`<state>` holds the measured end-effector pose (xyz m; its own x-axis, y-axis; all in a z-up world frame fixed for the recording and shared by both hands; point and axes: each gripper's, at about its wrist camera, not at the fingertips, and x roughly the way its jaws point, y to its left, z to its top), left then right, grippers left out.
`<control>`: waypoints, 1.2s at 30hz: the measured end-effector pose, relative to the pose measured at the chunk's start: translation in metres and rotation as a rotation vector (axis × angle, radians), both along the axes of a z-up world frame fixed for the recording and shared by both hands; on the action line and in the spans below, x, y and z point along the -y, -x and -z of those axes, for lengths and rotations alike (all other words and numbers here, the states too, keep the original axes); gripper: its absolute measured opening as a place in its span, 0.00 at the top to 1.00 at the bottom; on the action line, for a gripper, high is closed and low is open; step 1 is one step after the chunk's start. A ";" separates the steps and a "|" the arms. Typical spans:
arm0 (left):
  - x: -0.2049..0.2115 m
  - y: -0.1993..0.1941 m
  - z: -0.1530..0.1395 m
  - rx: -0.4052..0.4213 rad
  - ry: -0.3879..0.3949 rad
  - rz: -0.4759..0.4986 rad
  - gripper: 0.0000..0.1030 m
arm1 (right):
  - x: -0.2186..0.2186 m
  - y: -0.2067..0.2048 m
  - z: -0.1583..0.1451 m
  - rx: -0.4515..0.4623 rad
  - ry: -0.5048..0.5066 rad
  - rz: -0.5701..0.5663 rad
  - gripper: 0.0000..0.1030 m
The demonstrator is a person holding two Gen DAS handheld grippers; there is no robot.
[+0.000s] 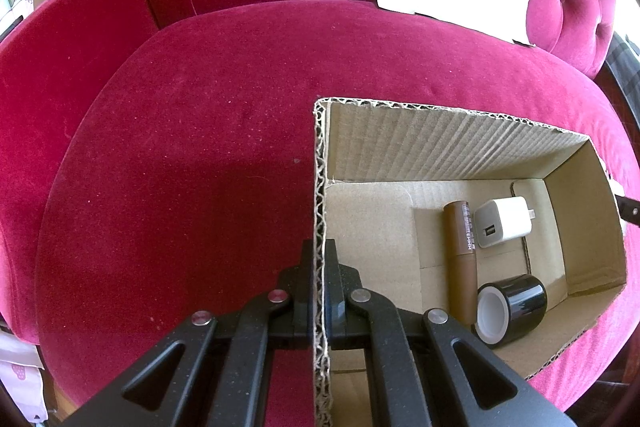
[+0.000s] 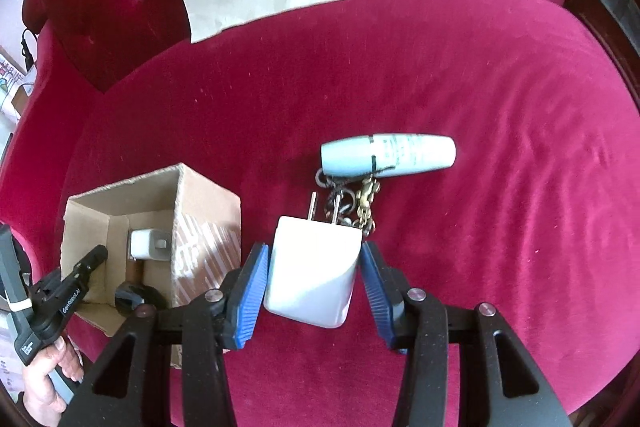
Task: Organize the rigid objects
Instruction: 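Lift the white charger and carry it over the box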
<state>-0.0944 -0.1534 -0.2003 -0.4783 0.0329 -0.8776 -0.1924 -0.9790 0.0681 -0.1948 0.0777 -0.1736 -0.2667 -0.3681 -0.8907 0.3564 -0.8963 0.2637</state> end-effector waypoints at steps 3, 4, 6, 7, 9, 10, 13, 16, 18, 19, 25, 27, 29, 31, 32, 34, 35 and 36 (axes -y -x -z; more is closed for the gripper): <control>0.000 0.000 0.000 0.000 0.001 0.002 0.97 | 0.003 -0.002 -0.006 -0.020 -0.005 0.004 0.52; 0.000 0.001 0.000 0.000 0.001 0.003 0.97 | 0.003 -0.003 -0.008 -0.026 -0.003 0.007 0.52; 0.000 0.001 0.000 0.000 0.000 0.002 0.97 | 0.002 -0.013 -0.010 -0.045 -0.007 0.006 0.52; 0.000 0.001 0.000 0.000 0.000 0.002 0.97 | 0.003 -0.014 -0.013 -0.058 -0.012 0.007 0.52; 0.000 0.001 0.000 0.001 0.001 0.003 0.97 | 0.001 -0.010 -0.019 -0.079 -0.017 0.002 0.52; 0.000 0.001 0.000 0.002 0.002 0.004 0.97 | 0.003 -0.012 -0.021 -0.101 -0.032 -0.002 0.52; 0.000 0.002 -0.001 0.002 0.002 0.005 0.97 | 0.005 -0.004 -0.022 -0.132 -0.042 -0.008 0.52; -0.001 0.002 -0.001 0.003 0.002 0.006 0.97 | 0.010 -0.003 -0.027 -0.163 -0.031 -0.008 0.52; 0.000 0.002 -0.001 0.001 0.003 0.006 0.97 | 0.006 -0.010 -0.036 -0.182 -0.023 -0.008 0.52; 0.000 0.002 -0.001 0.001 0.003 0.007 0.97 | 0.007 -0.011 -0.039 -0.194 -0.013 -0.009 0.52; 0.000 0.002 -0.001 0.000 0.004 0.008 0.97 | 0.019 -0.020 -0.052 -0.257 0.011 -0.044 0.52; 0.001 0.002 -0.001 0.000 0.004 0.007 0.97 | 0.023 -0.022 -0.054 -0.264 0.018 -0.056 0.52; 0.001 0.002 -0.001 0.000 0.004 0.007 0.97 | 0.028 -0.024 -0.056 -0.273 0.022 -0.067 0.52; 0.001 0.002 -0.001 0.000 0.004 0.008 0.97 | 0.032 -0.026 -0.058 -0.277 0.029 -0.078 0.52; 0.001 0.002 -0.001 0.001 0.003 0.008 0.97 | 0.035 -0.027 -0.059 -0.278 0.032 -0.085 0.52; 0.001 0.002 -0.002 0.000 0.004 0.008 0.97 | 0.038 -0.028 -0.061 -0.281 0.038 -0.095 0.52; 0.001 0.002 -0.001 0.000 0.004 0.008 0.97 | 0.040 -0.029 -0.062 -0.282 0.040 -0.099 0.52; 0.001 0.002 -0.001 0.000 0.003 0.008 0.97 | 0.042 -0.029 -0.063 -0.282 0.042 -0.104 0.52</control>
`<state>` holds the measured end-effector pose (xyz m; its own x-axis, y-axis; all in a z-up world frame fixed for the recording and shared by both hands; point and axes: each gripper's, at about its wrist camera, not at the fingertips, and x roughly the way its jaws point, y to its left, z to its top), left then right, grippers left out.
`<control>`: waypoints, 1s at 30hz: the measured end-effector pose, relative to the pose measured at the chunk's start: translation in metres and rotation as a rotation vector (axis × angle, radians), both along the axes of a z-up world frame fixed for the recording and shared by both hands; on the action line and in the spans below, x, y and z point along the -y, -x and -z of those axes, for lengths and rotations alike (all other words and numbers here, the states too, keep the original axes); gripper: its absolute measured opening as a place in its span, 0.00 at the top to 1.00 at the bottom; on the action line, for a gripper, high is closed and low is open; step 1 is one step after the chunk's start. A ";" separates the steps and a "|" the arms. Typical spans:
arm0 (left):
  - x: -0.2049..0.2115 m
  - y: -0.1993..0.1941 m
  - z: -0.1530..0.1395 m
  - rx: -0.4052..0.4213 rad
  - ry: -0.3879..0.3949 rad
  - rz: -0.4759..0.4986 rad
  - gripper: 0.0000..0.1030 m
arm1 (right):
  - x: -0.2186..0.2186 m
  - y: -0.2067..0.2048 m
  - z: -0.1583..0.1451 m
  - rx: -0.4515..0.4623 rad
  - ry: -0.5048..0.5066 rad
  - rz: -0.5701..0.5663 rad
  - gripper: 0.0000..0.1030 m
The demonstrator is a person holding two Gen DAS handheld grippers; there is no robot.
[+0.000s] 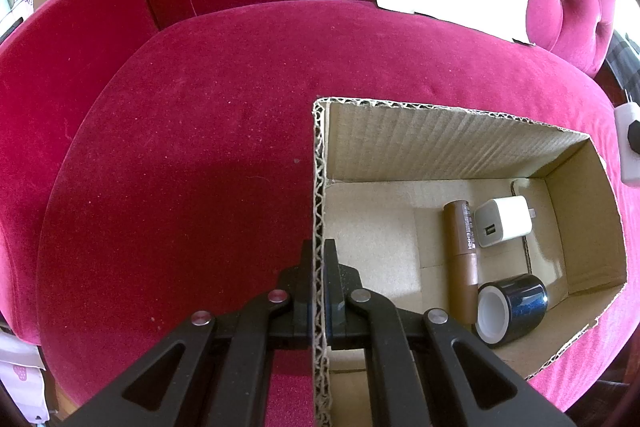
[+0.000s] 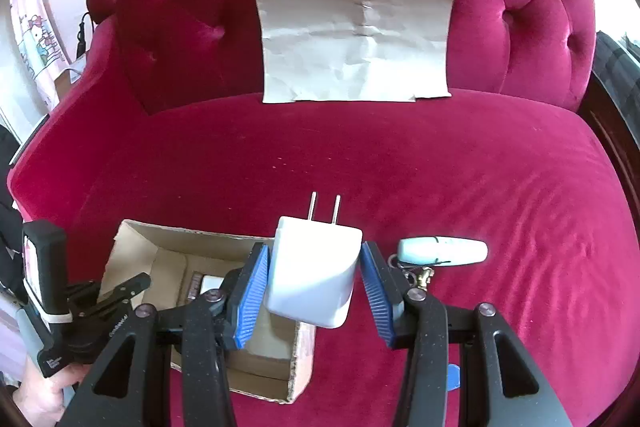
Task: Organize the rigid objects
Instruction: 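Lift the white charger and carry it over the box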
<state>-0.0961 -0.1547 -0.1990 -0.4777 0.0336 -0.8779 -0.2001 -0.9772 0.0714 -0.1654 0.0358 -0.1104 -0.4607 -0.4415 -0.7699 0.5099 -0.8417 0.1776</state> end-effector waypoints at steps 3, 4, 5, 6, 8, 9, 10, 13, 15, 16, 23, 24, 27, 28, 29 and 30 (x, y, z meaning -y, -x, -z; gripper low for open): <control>0.000 0.000 0.000 0.000 0.000 0.001 0.97 | 0.006 -0.003 -0.004 -0.003 0.010 -0.018 0.52; 0.000 0.000 0.000 0.000 0.000 0.001 0.97 | 0.009 -0.004 -0.005 -0.005 0.013 -0.025 0.52; 0.000 0.000 0.000 0.000 0.000 0.001 0.97 | 0.010 -0.005 -0.007 -0.005 0.015 -0.030 0.52; 0.000 0.000 0.000 0.000 0.000 0.001 0.97 | 0.013 -0.006 -0.007 -0.004 0.019 -0.038 0.52; 0.000 0.000 0.000 -0.001 0.000 0.001 0.97 | 0.020 -0.010 -0.008 -0.005 0.025 -0.054 0.52; 0.000 0.001 0.000 0.000 0.001 0.002 0.97 | 0.023 -0.011 -0.008 -0.004 0.027 -0.063 0.52; 0.000 0.001 0.000 0.000 0.001 0.002 0.97 | 0.027 -0.014 -0.008 -0.004 0.029 -0.074 0.52; 0.000 0.000 0.000 0.000 0.000 0.002 0.97 | 0.036 -0.018 -0.007 -0.002 0.031 -0.098 0.52; 0.000 0.000 0.000 0.000 0.001 0.002 0.97 | 0.041 -0.021 -0.006 -0.001 0.035 -0.113 0.52; 0.000 0.000 0.000 0.000 0.000 0.002 0.97 | 0.044 -0.022 -0.006 0.001 0.035 -0.119 0.52; 0.002 0.000 0.000 0.001 -0.001 0.001 0.97 | 0.060 -0.028 0.001 0.039 0.055 -0.157 0.52; 0.002 0.000 0.000 0.001 -0.001 0.001 0.97 | 0.062 -0.029 0.003 0.048 0.060 -0.164 0.52; 0.002 0.000 0.000 0.000 -0.001 0.003 0.97 | 0.070 -0.033 0.007 0.062 0.057 -0.183 0.52; 0.002 0.000 0.000 0.000 -0.001 0.003 0.97 | 0.073 -0.034 0.008 0.067 0.056 -0.189 0.52; 0.002 0.000 0.000 0.000 -0.001 0.003 0.97 | 0.076 -0.035 0.009 0.076 0.057 -0.202 0.52; 0.002 0.000 0.000 0.000 0.000 0.003 0.97 | 0.078 -0.036 0.010 0.079 0.057 -0.207 0.52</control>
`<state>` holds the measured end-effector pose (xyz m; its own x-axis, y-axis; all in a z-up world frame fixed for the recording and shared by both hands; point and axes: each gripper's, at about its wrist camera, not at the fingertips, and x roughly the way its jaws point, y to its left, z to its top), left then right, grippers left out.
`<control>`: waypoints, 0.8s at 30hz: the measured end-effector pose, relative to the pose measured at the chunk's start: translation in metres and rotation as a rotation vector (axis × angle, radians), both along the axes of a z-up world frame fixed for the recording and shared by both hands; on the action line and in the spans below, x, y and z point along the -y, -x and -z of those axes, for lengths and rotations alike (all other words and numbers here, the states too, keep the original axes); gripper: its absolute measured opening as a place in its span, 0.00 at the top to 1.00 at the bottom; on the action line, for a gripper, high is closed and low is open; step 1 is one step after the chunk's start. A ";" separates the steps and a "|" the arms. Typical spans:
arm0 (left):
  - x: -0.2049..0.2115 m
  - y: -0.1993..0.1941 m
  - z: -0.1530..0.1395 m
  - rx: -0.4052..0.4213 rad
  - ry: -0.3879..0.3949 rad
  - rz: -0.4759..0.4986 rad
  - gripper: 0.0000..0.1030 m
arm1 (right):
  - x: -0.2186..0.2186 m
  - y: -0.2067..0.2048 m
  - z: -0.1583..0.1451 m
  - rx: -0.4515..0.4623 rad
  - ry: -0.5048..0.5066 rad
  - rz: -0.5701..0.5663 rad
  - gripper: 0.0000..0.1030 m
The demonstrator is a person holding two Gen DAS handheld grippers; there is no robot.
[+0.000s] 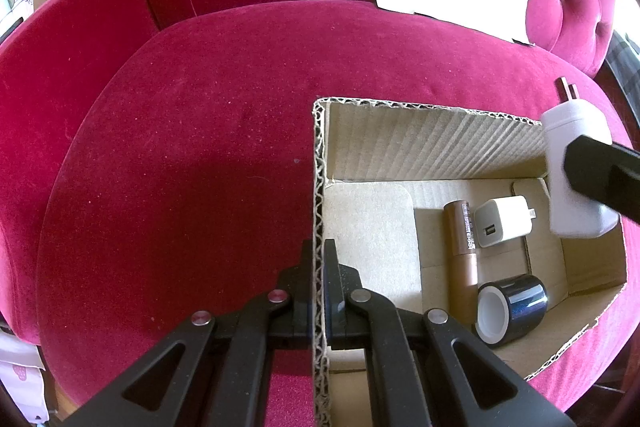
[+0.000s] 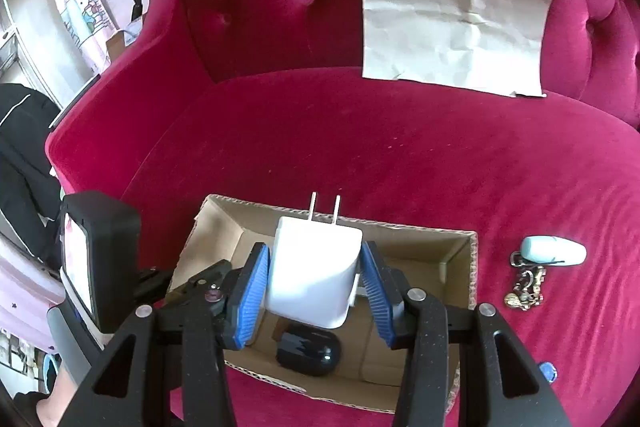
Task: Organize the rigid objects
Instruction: 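Lift the white charger and carry it over the box, then lower the white charger into the box and open the right gripper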
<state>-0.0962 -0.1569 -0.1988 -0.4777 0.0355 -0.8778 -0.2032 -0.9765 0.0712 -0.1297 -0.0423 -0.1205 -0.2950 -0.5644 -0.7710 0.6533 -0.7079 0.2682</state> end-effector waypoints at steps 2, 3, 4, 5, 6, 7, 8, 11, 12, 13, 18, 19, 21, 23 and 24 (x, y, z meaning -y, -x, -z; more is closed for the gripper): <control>0.000 0.000 0.000 0.001 0.000 -0.001 0.97 | 0.004 -0.001 0.002 0.008 -0.002 -0.008 0.52; 0.000 0.000 0.000 0.001 -0.001 -0.001 0.97 | 0.006 -0.001 0.004 0.014 -0.002 -0.010 0.52; 0.000 0.000 0.000 0.001 -0.001 -0.001 0.97 | 0.008 -0.001 0.005 0.017 -0.002 -0.011 0.52; 0.000 0.000 0.000 0.000 0.000 0.000 0.97 | 0.010 -0.001 0.006 0.023 -0.003 -0.013 0.52; 0.000 0.000 0.000 0.000 0.000 0.000 0.97 | 0.011 -0.001 0.007 0.028 -0.004 -0.014 0.52; 0.000 0.000 0.000 0.001 0.000 0.000 0.97 | 0.013 -0.001 0.010 0.038 -0.006 -0.015 0.52; 0.000 0.000 0.000 0.000 0.001 0.000 0.97 | 0.014 -0.001 0.011 0.046 -0.007 -0.017 0.52; 0.001 0.000 0.000 0.000 0.000 -0.001 0.97 | 0.019 -0.002 0.018 0.073 -0.010 -0.021 0.52; 0.001 0.001 0.000 0.001 0.000 -0.001 0.97 | 0.020 -0.002 0.019 0.079 -0.010 -0.022 0.51; 0.002 0.001 0.000 0.001 -0.001 -0.002 0.97 | 0.022 -0.001 0.021 0.087 -0.008 -0.022 0.51; 0.002 0.001 0.000 0.000 0.000 0.000 0.97 | 0.029 0.000 0.026 0.117 0.001 -0.025 0.51; 0.001 0.001 0.000 0.000 0.000 0.000 0.97 | 0.031 0.000 0.028 0.121 0.001 -0.026 0.51; 0.002 0.001 0.000 0.001 -0.002 0.000 0.97 | 0.034 -0.001 0.030 0.128 0.000 -0.027 0.51; 0.002 0.001 0.000 0.002 -0.004 0.000 0.97 | 0.036 -0.001 0.031 0.132 -0.001 -0.028 0.51; 0.002 0.001 0.000 0.002 -0.004 0.000 0.97 | 0.036 -0.001 0.031 0.132 -0.001 -0.029 0.51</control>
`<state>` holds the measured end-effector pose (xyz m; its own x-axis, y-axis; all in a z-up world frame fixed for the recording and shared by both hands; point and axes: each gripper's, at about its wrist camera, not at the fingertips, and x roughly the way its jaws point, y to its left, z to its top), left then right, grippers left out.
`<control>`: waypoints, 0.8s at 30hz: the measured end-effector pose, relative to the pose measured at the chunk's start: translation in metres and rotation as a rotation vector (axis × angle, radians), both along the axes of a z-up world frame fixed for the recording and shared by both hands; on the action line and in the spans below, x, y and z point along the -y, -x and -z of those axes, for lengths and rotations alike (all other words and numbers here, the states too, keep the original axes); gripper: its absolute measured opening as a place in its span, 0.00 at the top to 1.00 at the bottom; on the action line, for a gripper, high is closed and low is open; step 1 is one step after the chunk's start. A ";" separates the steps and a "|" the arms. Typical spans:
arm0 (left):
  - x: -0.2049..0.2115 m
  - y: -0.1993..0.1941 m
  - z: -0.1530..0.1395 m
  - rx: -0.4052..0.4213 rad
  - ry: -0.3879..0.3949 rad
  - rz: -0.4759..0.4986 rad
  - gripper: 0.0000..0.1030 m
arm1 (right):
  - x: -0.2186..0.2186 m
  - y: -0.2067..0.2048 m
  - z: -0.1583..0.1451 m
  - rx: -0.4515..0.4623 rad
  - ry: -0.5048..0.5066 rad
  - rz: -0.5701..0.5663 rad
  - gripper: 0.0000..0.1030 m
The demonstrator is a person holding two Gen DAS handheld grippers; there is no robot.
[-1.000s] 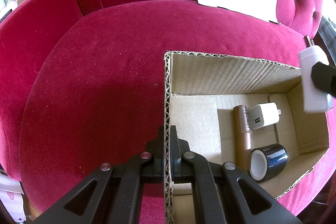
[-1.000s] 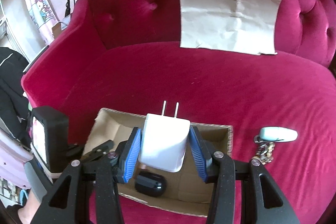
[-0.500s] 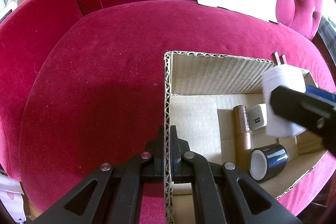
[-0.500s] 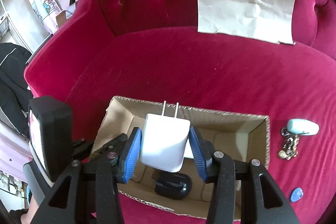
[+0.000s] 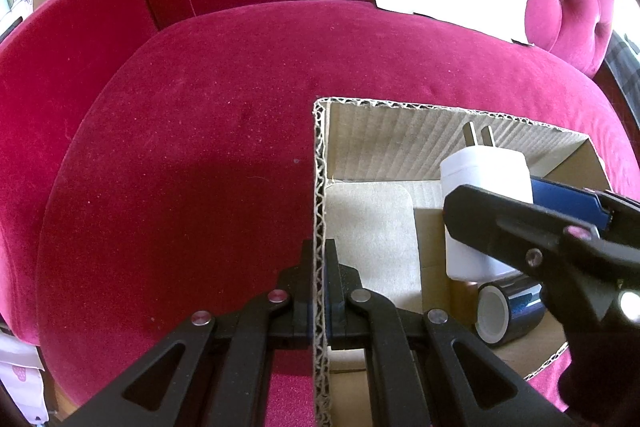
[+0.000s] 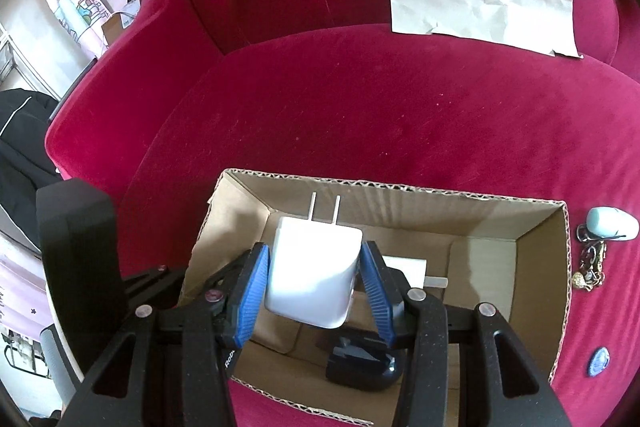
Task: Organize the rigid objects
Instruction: 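Lower the white charger into the box and open the right gripper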
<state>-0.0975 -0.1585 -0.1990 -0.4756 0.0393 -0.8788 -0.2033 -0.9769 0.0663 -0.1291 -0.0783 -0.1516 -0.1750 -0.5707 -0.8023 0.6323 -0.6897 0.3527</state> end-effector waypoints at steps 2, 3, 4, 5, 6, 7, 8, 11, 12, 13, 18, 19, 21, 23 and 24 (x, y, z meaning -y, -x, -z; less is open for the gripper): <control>0.000 0.000 0.000 0.000 0.000 0.000 0.97 | 0.001 0.001 0.000 0.003 0.002 -0.001 0.51; 0.000 0.001 0.000 0.001 -0.001 -0.001 0.97 | 0.001 0.002 0.000 0.004 0.001 -0.002 0.51; -0.001 0.001 0.000 0.000 -0.001 -0.001 0.97 | 0.001 0.001 0.000 0.002 -0.002 -0.002 0.50; -0.001 0.001 0.000 0.000 0.000 0.000 0.97 | 0.001 0.001 0.000 -0.004 -0.011 -0.002 0.50; -0.001 0.001 0.000 0.001 -0.003 0.000 0.97 | 0.002 0.001 0.001 -0.010 -0.017 -0.004 0.50; -0.001 0.001 0.000 0.003 -0.006 -0.002 0.97 | 0.002 0.000 -0.001 -0.024 -0.024 -0.009 0.47; -0.001 0.002 0.000 0.003 -0.008 -0.002 0.97 | 0.001 0.000 -0.002 -0.034 -0.027 -0.008 0.46; -0.001 0.000 0.000 0.001 -0.006 -0.003 0.97 | 0.000 -0.001 -0.004 -0.061 -0.044 -0.005 0.37; -0.001 0.000 0.000 0.001 -0.005 0.003 0.97 | -0.001 -0.001 -0.003 -0.061 -0.050 -0.003 0.32; 0.000 -0.001 -0.001 0.000 -0.005 0.003 0.97 | -0.002 0.000 -0.002 -0.061 -0.056 0.001 0.28; -0.003 0.001 0.001 0.002 -0.008 -0.001 0.97 | -0.011 0.004 -0.003 -0.081 -0.073 0.023 0.12; -0.003 0.001 0.002 0.002 -0.007 0.000 0.97 | -0.013 0.006 -0.003 -0.084 -0.075 0.030 0.09; -0.003 0.001 0.002 0.001 -0.007 0.000 0.97 | -0.017 0.008 -0.004 -0.086 -0.076 0.040 0.03; -0.003 0.000 0.001 0.001 -0.005 0.001 0.97 | -0.022 0.009 -0.007 -0.091 -0.069 0.045 0.01; -0.002 0.000 0.001 0.001 -0.006 0.000 0.97 | -0.023 0.009 -0.008 -0.096 -0.068 0.045 0.00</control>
